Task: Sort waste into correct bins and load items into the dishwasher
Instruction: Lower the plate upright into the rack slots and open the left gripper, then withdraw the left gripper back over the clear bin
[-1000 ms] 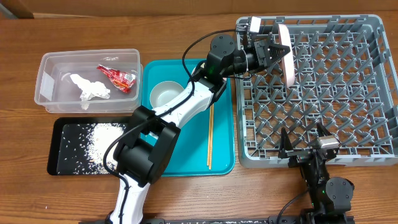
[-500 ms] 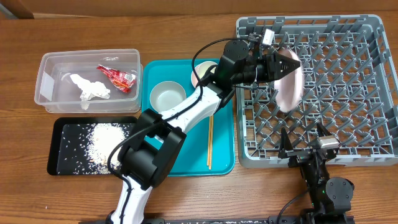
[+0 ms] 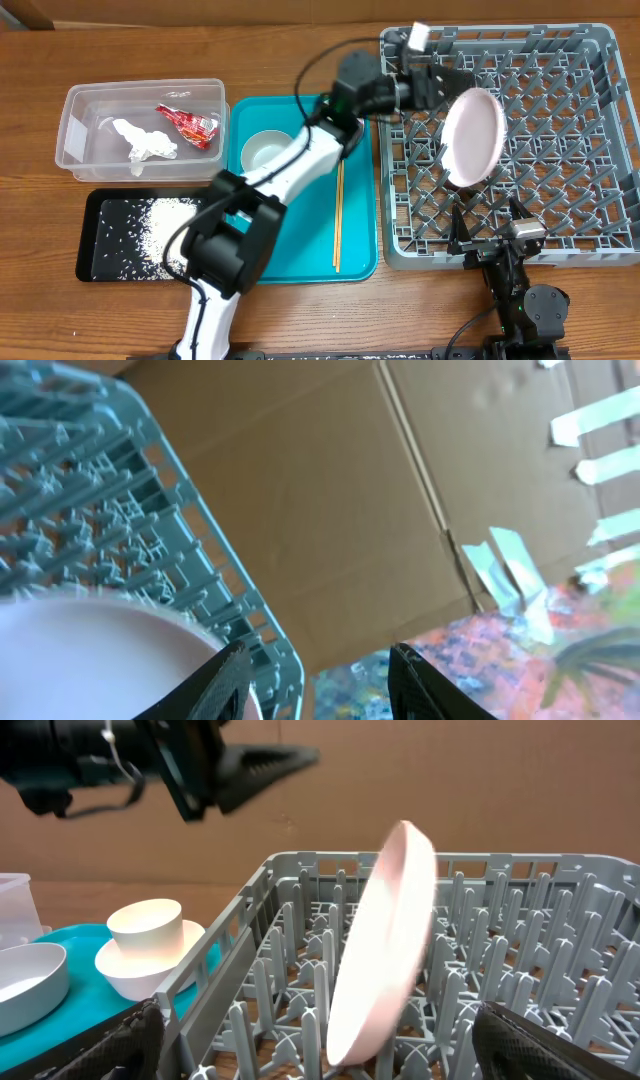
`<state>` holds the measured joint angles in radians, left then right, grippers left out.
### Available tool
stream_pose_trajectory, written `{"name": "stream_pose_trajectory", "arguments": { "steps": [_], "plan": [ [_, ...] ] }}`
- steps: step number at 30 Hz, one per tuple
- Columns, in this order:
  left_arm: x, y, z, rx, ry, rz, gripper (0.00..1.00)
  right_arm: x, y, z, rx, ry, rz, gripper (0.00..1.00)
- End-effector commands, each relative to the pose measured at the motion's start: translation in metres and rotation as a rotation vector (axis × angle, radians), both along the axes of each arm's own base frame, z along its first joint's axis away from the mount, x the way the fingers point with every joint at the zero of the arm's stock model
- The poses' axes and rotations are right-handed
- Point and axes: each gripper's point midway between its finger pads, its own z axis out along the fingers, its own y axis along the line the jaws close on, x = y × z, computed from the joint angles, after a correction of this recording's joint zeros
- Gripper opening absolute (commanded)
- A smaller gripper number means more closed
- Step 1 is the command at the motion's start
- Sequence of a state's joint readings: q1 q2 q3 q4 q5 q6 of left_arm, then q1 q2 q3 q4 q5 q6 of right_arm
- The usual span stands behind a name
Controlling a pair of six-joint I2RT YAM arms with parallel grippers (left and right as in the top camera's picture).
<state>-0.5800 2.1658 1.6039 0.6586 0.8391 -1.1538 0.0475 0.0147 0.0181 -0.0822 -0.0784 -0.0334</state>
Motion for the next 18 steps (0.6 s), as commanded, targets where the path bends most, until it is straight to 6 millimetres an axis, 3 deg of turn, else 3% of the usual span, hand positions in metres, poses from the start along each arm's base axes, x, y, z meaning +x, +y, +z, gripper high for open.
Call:
{"name": "stream_pose_trajectory", "arguments": {
  "steps": [1,9,14,18],
  "plan": [
    [0.009,0.049,0.06,-0.049,-0.074,-0.07,0.49,0.0,0.0,-0.001,0.004,-0.005,-0.001,1.0],
    [0.038,0.154,0.091,-0.02,-0.106,-0.027,0.6,0.0,0.0,-0.001,0.004,-0.005,-0.001,1.0],
    [0.063,0.233,0.09,0.024,-0.015,0.095,0.59,0.0,0.0,-0.001,0.004,-0.005,-0.001,1.0],
    [0.073,0.272,0.083,0.05,0.047,0.176,0.64,0.0,0.0,-0.001,0.004,-0.005,-0.001,1.0]
  ]
}}
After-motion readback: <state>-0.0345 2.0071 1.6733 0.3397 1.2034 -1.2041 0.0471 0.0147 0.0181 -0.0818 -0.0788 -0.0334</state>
